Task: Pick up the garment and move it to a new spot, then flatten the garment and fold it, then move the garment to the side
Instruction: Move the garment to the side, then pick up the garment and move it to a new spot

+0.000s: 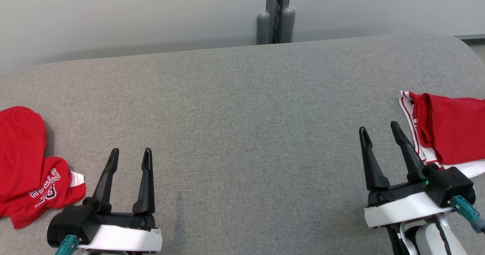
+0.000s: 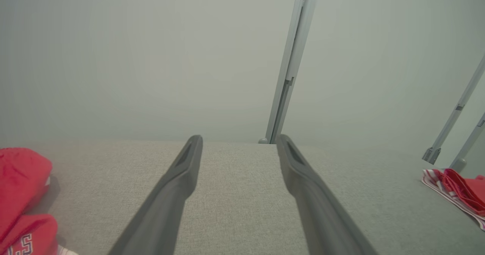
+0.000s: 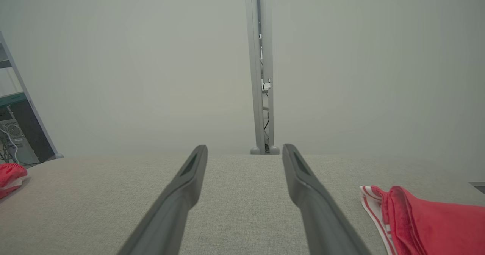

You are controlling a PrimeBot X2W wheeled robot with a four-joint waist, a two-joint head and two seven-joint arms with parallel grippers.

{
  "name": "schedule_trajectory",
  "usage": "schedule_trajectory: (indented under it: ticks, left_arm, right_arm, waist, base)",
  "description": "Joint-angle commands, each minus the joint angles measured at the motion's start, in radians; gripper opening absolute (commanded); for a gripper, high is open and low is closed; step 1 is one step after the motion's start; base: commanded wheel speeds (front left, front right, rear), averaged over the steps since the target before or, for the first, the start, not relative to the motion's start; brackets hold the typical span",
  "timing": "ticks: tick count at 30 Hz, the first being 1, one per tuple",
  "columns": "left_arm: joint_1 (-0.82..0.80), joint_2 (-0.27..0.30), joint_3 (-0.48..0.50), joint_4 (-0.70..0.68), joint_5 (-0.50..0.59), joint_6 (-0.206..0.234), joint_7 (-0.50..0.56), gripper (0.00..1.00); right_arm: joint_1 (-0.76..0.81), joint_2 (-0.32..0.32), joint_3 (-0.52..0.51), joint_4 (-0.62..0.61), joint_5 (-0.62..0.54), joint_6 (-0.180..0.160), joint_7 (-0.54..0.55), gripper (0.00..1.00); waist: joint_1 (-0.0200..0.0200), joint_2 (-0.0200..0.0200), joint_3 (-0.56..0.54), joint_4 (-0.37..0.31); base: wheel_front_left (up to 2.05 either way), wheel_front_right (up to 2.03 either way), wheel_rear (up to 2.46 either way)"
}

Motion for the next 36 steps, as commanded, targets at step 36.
schedule_trajectory:
  ticks: [36]
  left_arm:
    - [-0.055,0.003,0.028,0.020,-0.004,-0.026,0.001,1.00]
  right_arm:
    - [-0.018,-0.018,0.003,-0.009,0.001,0.000,-0.005,1.00]
  waist:
    - [0.0000,0.0000,0.041,0.196]
  base:
    - [0.00,0.00,0.00]
